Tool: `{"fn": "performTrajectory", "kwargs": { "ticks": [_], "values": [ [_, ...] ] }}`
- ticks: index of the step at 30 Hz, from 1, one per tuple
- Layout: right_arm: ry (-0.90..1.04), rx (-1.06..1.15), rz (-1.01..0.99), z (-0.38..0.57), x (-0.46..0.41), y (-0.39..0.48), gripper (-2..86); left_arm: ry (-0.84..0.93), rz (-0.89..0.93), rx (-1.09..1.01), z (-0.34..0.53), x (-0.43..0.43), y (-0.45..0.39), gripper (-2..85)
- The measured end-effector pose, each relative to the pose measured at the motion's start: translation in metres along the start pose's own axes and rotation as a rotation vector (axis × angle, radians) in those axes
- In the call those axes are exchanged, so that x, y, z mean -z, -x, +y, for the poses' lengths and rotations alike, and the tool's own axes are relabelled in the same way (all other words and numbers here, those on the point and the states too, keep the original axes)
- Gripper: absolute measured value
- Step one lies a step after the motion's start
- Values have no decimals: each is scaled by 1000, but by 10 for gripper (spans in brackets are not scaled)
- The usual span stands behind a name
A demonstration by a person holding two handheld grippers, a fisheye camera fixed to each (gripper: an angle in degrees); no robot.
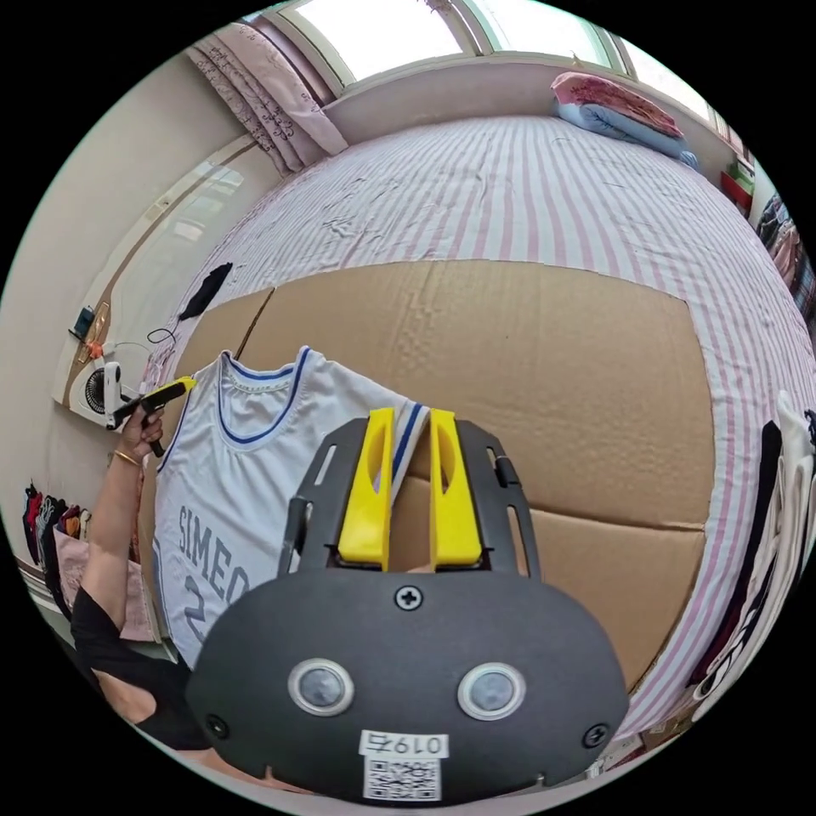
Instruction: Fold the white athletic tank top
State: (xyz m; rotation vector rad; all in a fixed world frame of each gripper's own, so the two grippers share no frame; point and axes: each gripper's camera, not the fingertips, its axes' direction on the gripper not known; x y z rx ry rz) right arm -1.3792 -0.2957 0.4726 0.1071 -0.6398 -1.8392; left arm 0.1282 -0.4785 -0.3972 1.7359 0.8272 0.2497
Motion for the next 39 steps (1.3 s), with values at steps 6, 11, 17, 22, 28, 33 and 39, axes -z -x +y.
{"fn": "performTrajectory", "kwargs": {
  "ticks": [6, 11, 17, 22, 28, 33, 39],
  "values": [
    [-27, 33, 99, -6, 16, 7, 19, -26, -149, -122, 14, -11, -43, 24],
    [-42, 40, 121, -13, 28, 8, 22, -18, -240, -144, 18, -19, -68, 23],
    [-90, 22, 132, -19, 69, -4, 81, 11, -183, -117, 26, -16, -71, 51],
    [-144, 177, 30, -35, 98, 16, 85, -51, -49, -86, 33, 1, -62, 69],
    [-39, 353, 11, -75, 72, 77, 113, -135, 102, -279, 34, 6, -126, 74],
    [-4, 344, 112, -101, 54, 105, 93, -66, -16, -366, 28, -27, -193, 78],
    [67, 353, 168, -119, 47, 112, 85, 14, -113, -391, 26, -64, -232, 76]
  ]
}}
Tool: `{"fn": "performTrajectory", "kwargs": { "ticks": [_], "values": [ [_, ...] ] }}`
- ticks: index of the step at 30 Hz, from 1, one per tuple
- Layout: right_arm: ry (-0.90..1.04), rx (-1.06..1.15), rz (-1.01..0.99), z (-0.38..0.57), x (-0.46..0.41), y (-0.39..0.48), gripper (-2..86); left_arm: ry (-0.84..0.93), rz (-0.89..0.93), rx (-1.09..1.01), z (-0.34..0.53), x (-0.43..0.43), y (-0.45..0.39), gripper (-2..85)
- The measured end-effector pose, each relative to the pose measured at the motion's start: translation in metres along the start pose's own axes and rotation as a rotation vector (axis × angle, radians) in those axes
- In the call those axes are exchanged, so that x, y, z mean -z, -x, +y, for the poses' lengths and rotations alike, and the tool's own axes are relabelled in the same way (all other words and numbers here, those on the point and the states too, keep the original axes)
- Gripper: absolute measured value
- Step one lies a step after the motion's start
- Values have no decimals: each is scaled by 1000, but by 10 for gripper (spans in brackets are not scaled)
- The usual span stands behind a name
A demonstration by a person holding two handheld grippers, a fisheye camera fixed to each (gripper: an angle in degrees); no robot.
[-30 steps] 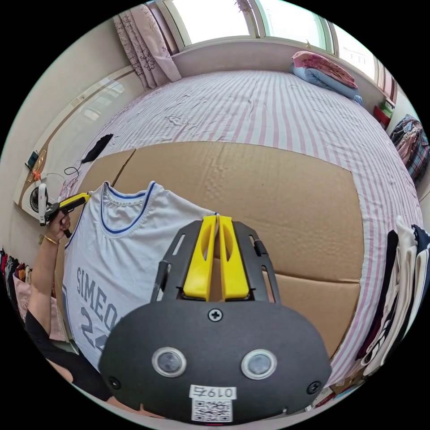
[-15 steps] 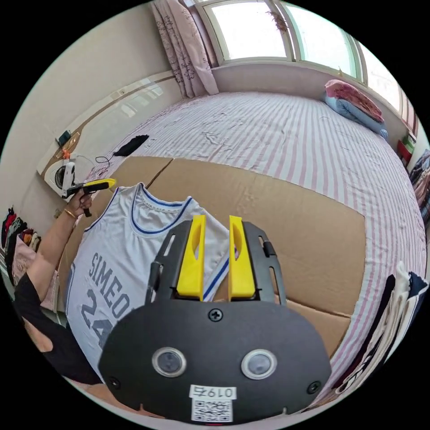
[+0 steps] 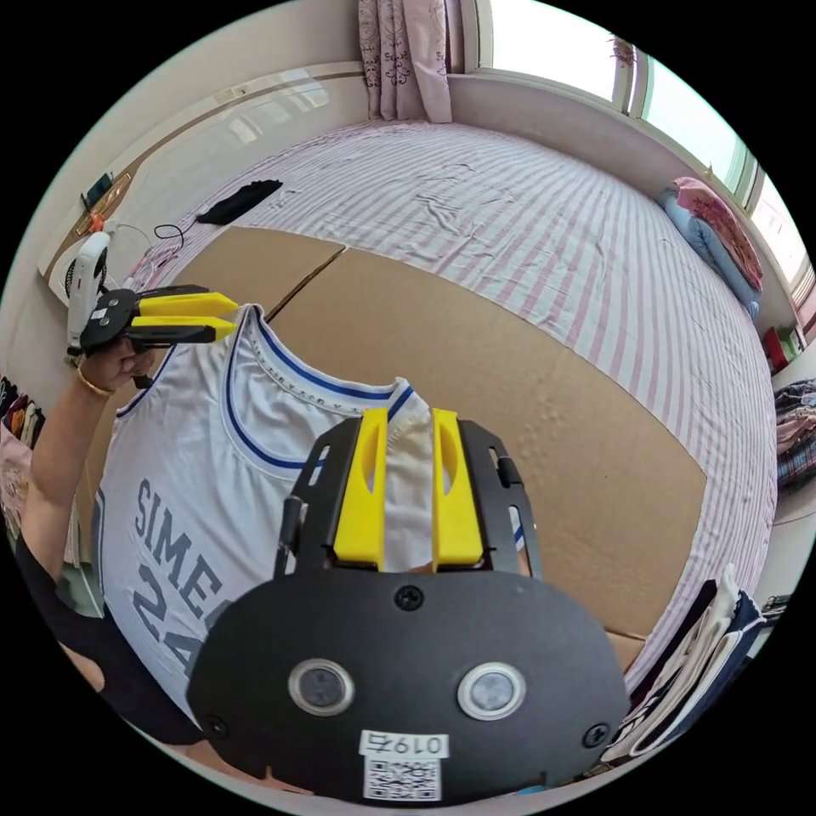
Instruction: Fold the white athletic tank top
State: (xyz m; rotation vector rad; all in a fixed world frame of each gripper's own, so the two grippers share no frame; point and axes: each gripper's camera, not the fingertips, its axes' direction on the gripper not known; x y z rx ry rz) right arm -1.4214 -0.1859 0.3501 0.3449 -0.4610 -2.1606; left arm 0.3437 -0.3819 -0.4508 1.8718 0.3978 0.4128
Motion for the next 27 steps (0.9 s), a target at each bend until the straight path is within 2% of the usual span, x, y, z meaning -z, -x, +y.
{"fn": "performTrajectory", "kwargs": {
  "ticks": [4, 9, 19, 27],
  "values": [
    [17, 28, 55, -5, -5, 4, 86, 21, -42, 9, -1, -13, -15, 75],
    [-24, -31, 27, -5, -3, -12, 97, 16, -63, 29, -2, -16, -24, 80],
    [-64, -50, -90, 8, 15, -38, 103, -3, 4, 69, 6, -14, -26, 80],
    [-102, -61, -83, 28, 39, -61, 96, -70, 40, 101, 15, 10, -15, 77]
  ]
}}
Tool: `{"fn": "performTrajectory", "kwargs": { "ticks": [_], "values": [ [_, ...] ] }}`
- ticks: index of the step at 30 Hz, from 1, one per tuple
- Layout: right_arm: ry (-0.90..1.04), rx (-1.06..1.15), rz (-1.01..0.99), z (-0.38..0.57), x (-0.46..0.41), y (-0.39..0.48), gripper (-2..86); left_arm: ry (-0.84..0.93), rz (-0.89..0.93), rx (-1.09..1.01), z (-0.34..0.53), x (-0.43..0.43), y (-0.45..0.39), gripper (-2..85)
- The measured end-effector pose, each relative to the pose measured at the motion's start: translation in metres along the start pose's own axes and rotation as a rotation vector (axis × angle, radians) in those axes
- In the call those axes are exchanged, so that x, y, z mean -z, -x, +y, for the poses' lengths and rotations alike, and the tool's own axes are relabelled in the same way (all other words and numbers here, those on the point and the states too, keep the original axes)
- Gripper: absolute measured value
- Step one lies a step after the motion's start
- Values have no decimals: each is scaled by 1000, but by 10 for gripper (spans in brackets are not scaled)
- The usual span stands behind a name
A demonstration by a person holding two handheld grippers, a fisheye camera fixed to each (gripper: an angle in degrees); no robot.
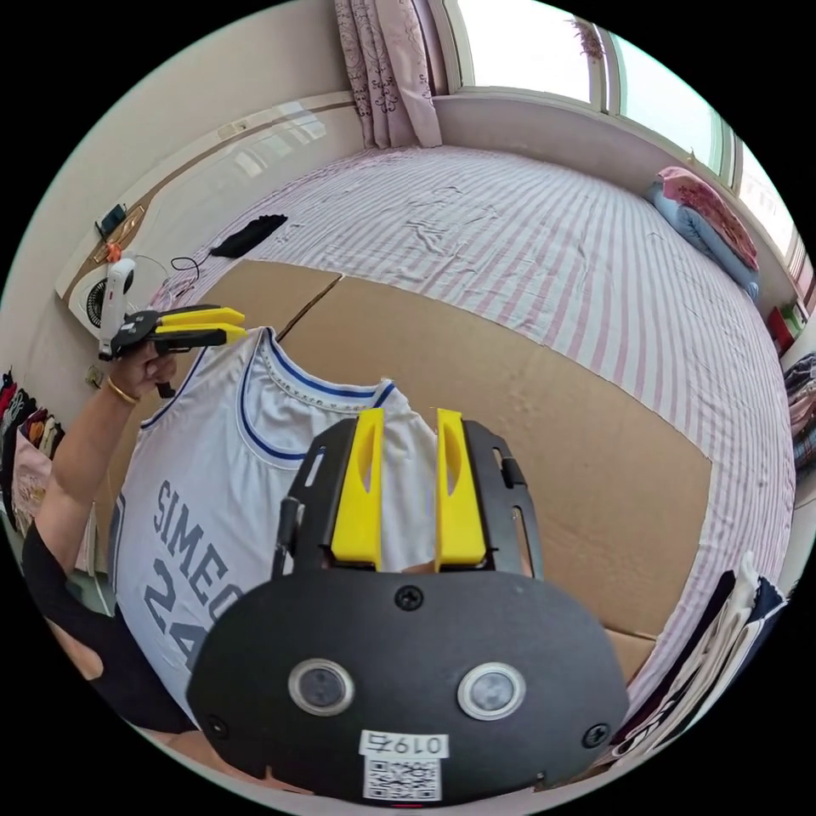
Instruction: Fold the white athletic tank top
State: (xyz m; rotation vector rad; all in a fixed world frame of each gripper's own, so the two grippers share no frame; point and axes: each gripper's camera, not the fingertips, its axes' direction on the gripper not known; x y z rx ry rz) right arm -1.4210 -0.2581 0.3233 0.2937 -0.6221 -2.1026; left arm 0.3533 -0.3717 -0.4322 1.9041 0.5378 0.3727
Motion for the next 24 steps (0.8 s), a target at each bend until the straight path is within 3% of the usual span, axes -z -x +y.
{"fn": "performTrajectory", "kwargs": {
  "ticks": [12, 24],
  "values": [
    [55, -84, 23, 36, -19, -35, 80, 49, -2, 15, 29, -3, 28, 71],
    [50, -29, 175, 37, -38, 4, 67, 60, -163, -31, 28, -13, 10, 81]
  ]
}}
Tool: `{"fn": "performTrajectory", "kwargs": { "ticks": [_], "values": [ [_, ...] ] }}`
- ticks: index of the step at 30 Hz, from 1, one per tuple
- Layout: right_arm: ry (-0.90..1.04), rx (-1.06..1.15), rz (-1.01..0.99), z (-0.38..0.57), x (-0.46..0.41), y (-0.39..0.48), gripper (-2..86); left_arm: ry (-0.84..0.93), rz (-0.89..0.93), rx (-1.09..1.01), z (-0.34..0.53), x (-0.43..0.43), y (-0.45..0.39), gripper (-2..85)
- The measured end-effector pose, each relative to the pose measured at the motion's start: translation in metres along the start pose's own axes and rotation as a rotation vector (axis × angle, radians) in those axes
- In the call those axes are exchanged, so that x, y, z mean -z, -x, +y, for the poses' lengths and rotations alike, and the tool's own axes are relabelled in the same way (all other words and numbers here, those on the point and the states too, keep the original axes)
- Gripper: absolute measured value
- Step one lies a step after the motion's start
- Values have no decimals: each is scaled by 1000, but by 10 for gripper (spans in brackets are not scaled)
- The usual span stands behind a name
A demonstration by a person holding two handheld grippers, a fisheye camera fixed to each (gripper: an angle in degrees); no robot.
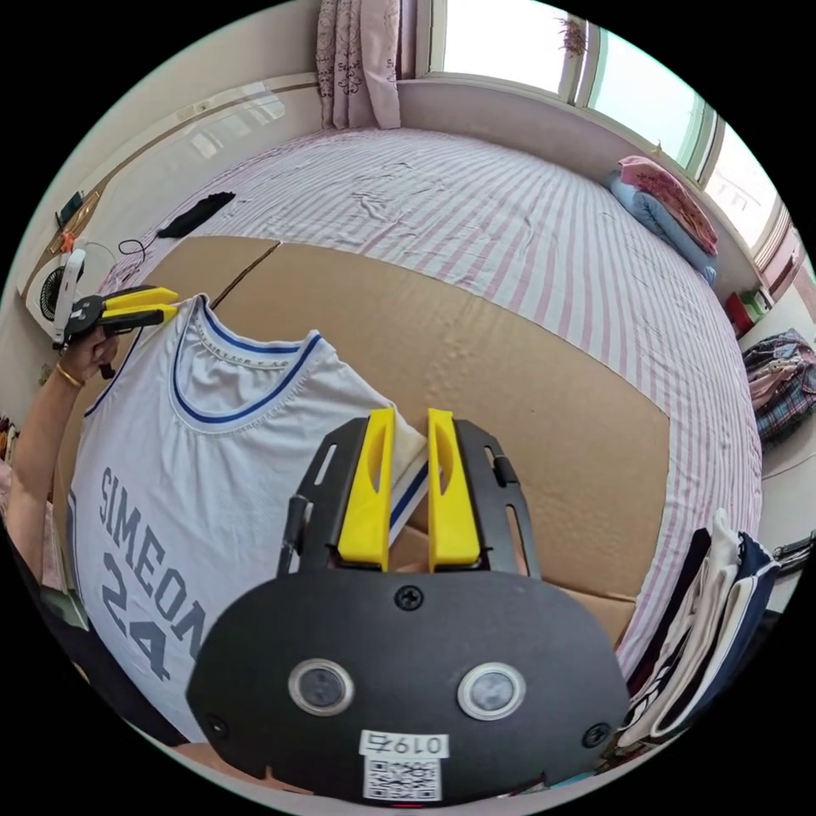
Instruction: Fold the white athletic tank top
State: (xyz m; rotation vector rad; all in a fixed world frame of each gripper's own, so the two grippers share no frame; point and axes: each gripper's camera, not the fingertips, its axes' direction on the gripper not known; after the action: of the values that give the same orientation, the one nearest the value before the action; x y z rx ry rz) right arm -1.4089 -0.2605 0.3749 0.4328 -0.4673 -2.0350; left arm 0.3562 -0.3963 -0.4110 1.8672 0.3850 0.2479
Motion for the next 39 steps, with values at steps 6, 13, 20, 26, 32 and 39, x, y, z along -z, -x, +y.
{"fn": "performTrajectory", "kwargs": {
  "ticks": [6, 13, 20, 26, 32, 39],
  "values": [
    [-86, -90, -110, 16, 18, -23, 62, -66, 81, 71, 7, 13, 24, 73],
    [-29, -136, -146, 37, -4, -32, 69, -38, 147, 114, 21, 13, 58, 71],
    [-49, -110, -128, 42, -19, -10, 49, 12, 115, 106, 27, 0, 65, 65],
    [-51, -76, -57, 42, -26, 11, -4, 16, 15, 30, 20, 0, 53, 31],
    [-52, -118, -18, 43, -33, 16, -8, 14, 26, 96, 16, -2, 71, 20],
    [-65, -130, -44, 47, -42, 21, 16, 15, 135, 169, 20, -3, 110, 41]
  ]
}}
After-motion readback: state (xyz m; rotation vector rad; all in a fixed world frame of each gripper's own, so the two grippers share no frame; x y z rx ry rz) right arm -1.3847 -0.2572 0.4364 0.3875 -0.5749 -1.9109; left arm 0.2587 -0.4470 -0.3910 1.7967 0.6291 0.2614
